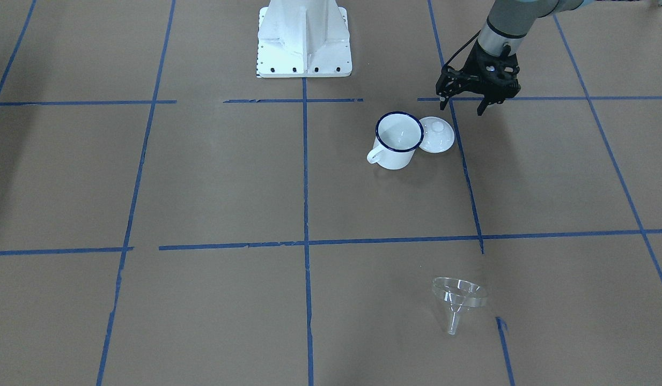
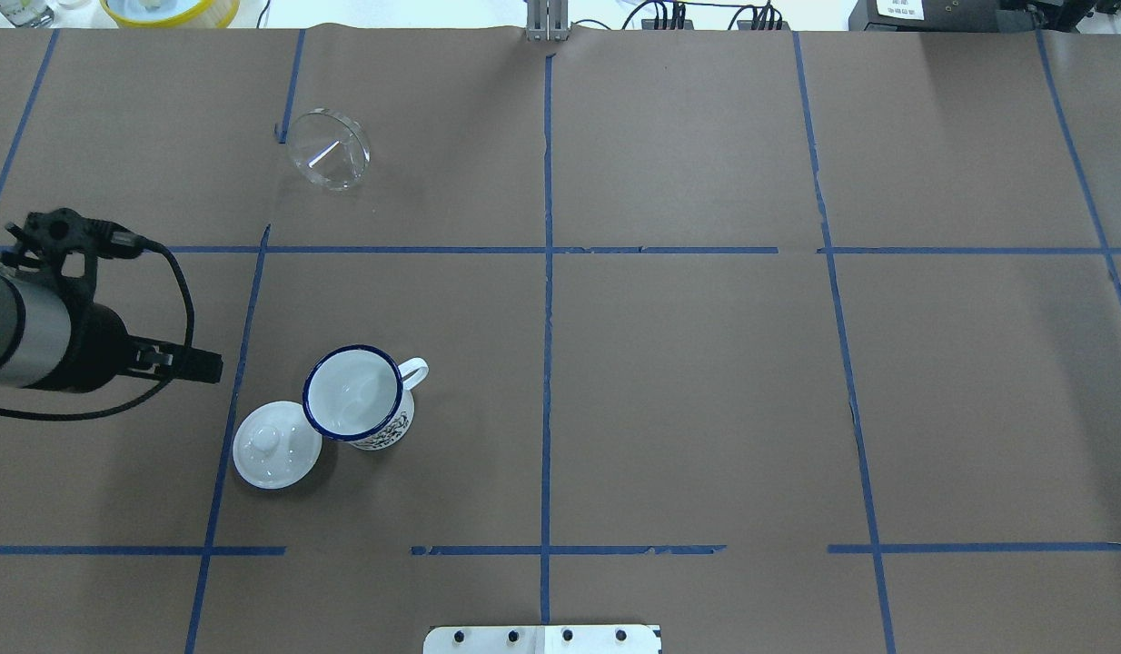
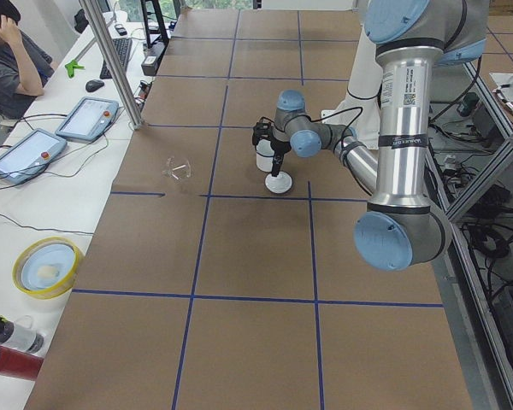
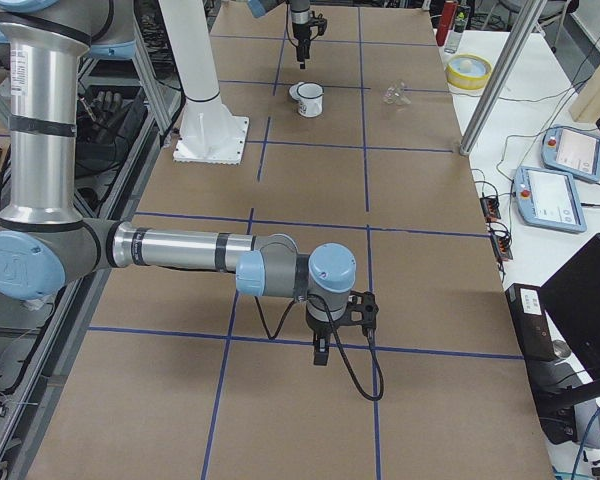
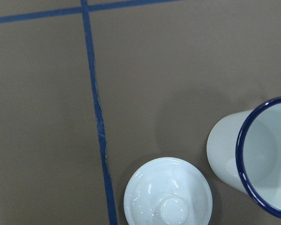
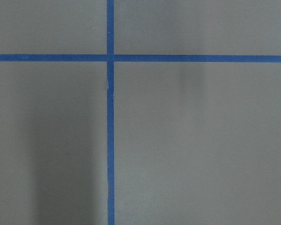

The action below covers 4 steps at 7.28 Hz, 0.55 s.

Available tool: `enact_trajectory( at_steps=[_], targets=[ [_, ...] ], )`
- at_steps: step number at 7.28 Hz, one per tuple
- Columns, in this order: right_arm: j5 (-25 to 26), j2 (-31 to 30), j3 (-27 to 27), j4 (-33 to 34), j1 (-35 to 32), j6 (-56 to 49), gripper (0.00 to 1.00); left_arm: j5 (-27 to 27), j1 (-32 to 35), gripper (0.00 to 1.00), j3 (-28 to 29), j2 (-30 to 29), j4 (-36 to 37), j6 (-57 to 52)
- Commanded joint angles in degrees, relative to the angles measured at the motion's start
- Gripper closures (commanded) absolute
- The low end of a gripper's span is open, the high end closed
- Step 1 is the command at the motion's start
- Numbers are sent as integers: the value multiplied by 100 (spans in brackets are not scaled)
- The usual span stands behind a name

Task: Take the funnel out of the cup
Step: 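Lower the left gripper onto the white lid beside the mug and grasp it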

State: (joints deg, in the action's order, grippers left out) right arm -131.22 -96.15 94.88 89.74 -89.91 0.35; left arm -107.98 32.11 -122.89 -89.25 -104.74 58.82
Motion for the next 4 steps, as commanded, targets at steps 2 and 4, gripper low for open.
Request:
enact_trajectory(
  at_steps=[2,4],
  targets=[
    [0,0,-5,0,0,0,0,14,-73,11,703,-531,-134,33],
    [0,0,4,0,0,0,0,5,-195,19,793,-532,-134,42]
  ],
)
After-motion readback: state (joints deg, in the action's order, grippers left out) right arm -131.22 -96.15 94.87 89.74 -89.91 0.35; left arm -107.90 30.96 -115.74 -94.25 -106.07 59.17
